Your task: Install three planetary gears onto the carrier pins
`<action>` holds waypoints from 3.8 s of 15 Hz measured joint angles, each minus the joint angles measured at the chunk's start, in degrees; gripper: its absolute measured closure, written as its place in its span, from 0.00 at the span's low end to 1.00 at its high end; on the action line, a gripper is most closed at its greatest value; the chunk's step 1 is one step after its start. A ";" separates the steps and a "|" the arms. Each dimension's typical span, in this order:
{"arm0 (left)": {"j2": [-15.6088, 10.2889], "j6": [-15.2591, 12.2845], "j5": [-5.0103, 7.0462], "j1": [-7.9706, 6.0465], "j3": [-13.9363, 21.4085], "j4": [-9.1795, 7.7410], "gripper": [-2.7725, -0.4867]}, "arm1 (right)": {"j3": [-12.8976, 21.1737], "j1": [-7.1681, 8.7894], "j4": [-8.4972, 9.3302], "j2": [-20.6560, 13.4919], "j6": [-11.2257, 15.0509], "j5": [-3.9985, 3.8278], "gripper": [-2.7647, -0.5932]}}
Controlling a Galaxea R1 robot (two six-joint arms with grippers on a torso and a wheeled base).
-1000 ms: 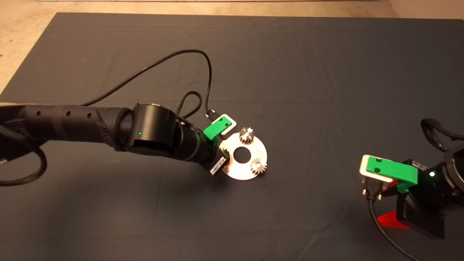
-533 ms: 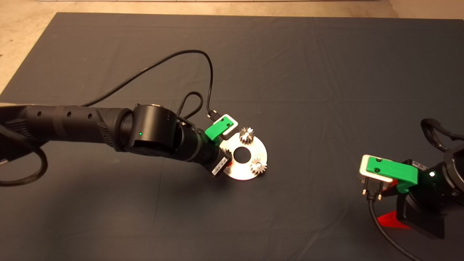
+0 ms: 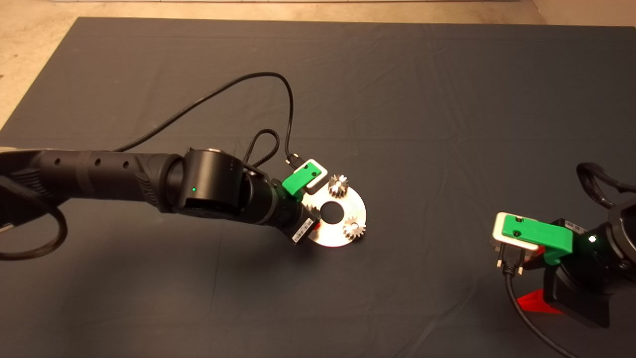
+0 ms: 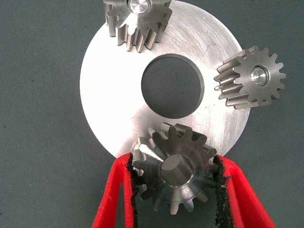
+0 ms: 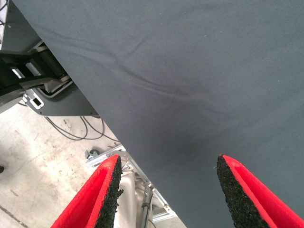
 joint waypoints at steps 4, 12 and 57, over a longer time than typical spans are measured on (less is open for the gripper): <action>0.00 0.00 -0.49 0.27 0.00 0.50 0.91 | 0.02 0.00 0.00 0.50 0.01 0.00 0.60; 0.05 0.10 -2.34 0.27 -1.27 0.97 0.91 | 0.02 0.00 0.00 0.62 -0.02 0.00 0.60; -1.74 0.60 -1.87 0.91 -0.63 1.63 0.78 | 0.00 0.80 0.00 1.90 -0.04 0.00 0.60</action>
